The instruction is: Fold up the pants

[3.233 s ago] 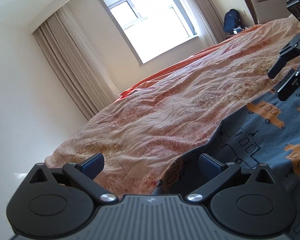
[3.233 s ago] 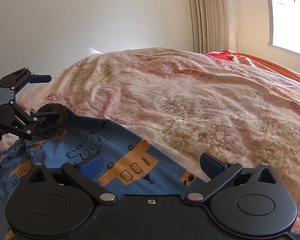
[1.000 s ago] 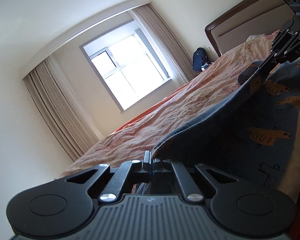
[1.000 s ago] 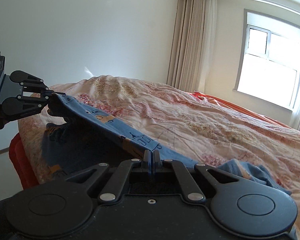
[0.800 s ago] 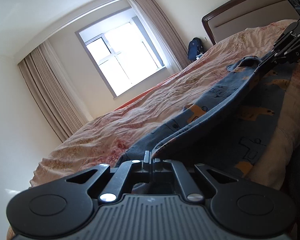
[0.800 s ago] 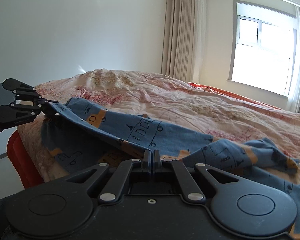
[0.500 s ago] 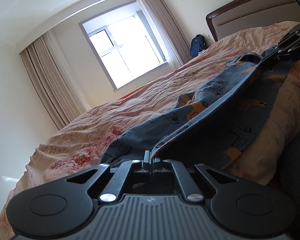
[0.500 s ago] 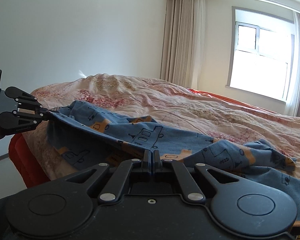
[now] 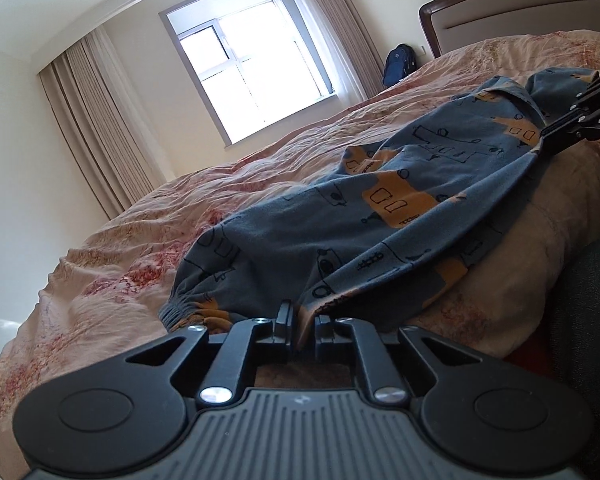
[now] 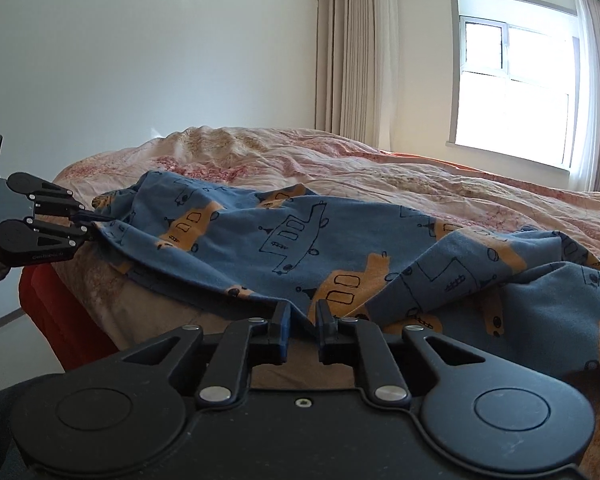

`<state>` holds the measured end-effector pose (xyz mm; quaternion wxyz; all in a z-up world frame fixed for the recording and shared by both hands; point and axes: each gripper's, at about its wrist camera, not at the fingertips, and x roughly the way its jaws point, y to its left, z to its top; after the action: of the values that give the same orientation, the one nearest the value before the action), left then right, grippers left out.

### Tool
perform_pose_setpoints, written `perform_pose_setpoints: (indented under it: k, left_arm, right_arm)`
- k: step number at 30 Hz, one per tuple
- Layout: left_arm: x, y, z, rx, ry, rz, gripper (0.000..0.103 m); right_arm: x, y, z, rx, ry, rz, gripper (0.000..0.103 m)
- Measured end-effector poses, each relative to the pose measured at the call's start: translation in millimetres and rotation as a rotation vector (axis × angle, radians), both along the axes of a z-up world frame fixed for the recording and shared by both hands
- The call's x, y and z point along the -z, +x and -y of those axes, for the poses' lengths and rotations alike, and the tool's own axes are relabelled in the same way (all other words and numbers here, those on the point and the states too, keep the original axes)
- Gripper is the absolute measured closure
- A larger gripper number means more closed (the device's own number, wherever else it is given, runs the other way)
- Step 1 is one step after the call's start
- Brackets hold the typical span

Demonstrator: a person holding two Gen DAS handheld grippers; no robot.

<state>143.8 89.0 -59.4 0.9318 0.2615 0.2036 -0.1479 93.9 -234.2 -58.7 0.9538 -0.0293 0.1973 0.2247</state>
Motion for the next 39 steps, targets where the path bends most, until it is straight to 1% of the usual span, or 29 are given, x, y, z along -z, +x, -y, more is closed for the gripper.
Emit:
perform_pose_setpoints:
  k: [1,2,3,4,5,6,7,9,10,11,12,14,17,20,23,25,26,27,28,30,32,34,35,36,37,38,39]
  left_arm:
    - [-0.9,-0.2,1.6,-0.010,-0.007,-0.003,0.087]
    - [-2.8,-2.4,3.7,-0.022,-0.019,-0.009,0.080]
    - [-5.2,-3.9,5.1,-0.030,-0.036,-0.017,0.061]
    - [-8.0,-5.9,5.9,-0.038,-0.058,-0.026,0.047]
    - [-11.0,-8.9,6.8,-0.044,-0.083,-0.032,0.020]
    - [-14.9,-14.1,8.4,-0.047,-0.112,-0.031,0.009]
    - [-18.5,-18.9,10.9,-0.047,-0.133,-0.026,0.008]
    - [-25.2,-27.0,21.3,-0.055,-0.146,-0.028,0.007]
    - [-28.2,-30.3,27.3,-0.066,-0.157,-0.022,0.005]
    - [-31.2,-33.2,34.0,-0.076,-0.173,-0.015,0.000]
    - [-35.2,-35.7,42.3,-0.082,-0.196,-0.009,0.000]
    - [-40.1,-36.1,62.6,-0.073,-0.238,-0.016,0.000]
    - [-38.1,-29.8,101.3,-0.036,-0.298,-0.036,0.000]
    - [-33.3,-22.1,145.9,0.012,-0.322,-0.054,0.000]
    - [-33.7,-17.4,183.5,0.061,-0.353,-0.049,0.000]
    - [-32.5,-11.7,210.5,0.071,-0.383,-0.052,0.000]
    - [-31.8,-8.1,220.6,0.065,-0.404,-0.057,0.000]
    - [-30.2,-3.4,231.8,0.045,-0.430,-0.066,0.000]
    - [-28.9,-0.5,239.0,0.022,-0.450,-0.072,0.000]
    - [-23.8,6.0,254.8,-0.058,-0.503,-0.067,0.000]
    - [-18.4,7.5,261.9,-0.099,-0.547,-0.046,0.000]
    - [-13.0,8.3,263.7,-0.125,-0.573,-0.032,0.000]
    - [-11.1,7.9,264.1,-0.129,-0.578,-0.029,0.000]
    - [-9.9,7.8,263.8,-0.131,-0.579,-0.028,0.000]
    - [-9.1,8.0,263.8,-0.133,-0.576,-0.025,0.000]
    - [-9.5,7.2,261.6,-0.136,-0.574,-0.016,0.000]
    - [-9.6,7.3,260.3,-0.139,-0.580,-0.006,0.000]
  right_arm:
    - [-0.9,-3.7,1.8,0.000,0.012,0.005,0.082]
    - [-1.9,-7.4,3.7,0.003,0.019,0.012,0.075]
    - [-3.5,-11.6,6.5,0.009,0.026,0.021,0.066]
    - [-4.8,-15.1,9.5,0.015,0.036,0.027,0.061]
    - [-6.6,-19.8,14.8,0.024,0.053,0.033,0.055]
    - [-8.0,-23.9,19.8,0.034,0.066,0.038,0.048]
    - [-9.3,-28.4,25.7,0.047,0.078,0.043,0.044]
    - [-11.6,-37.1,39.8,0.080,0.097,0.052,0.025]
    - [-12.7,-42.2,48.2,0.097,0.112,0.059,0.021]
    - [-13.6,-46.6,56.6,0.112,0.130,0.065,0.013]
    - [-14.8,-51.4,66.0,0.128,0.146,0.072,0.005]
    - [-15.5,-59.6,82.9,0.154,0.167,0.086,0.001]
    - [-14.2,-66.6,111.3,0.204,0.157,0.097,0.001]
    - [-9.8,-68.3,141.4,0.275,0.156,0.090,0.001]
    - [-3.7,-66.4,173.4,0.349,0.185,0.069,0.001]
    - [0.7,-60.5,191.1,0.402,0.200,0.041,0.001]
    - [2.9,-56.2,197.7,0.424,0.204,0.026,0.003]
    - [5.2,-51.3,202.8,0.438,0.209,0.011,0.009]
    - [7.6,-47.1,207.4,0.446,0.217,-0.006,0.012]
    - [12.8,-37.8,212.6,0.451,0.253,-0.039,0.023]
    - [16.6,-30.5,213.0,0.443,0.283,-0.054,0.028]
    - [18.2,-26.2,209.7,0.442,0.279,-0.059,0.035]
    - [19.0,-24.6,208.9,0.442,0.281,-0.059,0.043]
    - [19.6,-23.3,208.7,0.441,0.289,-0.061,0.056]
    - [19.8,-21.3,208.9,0.440,0.307,-0.066,0.062]
    - [20.8,-19.2,210.0,0.447,0.319,-0.073,0.072]
    - [22.3,-18.1,211.4,0.449,0.329,-0.078,0.075]
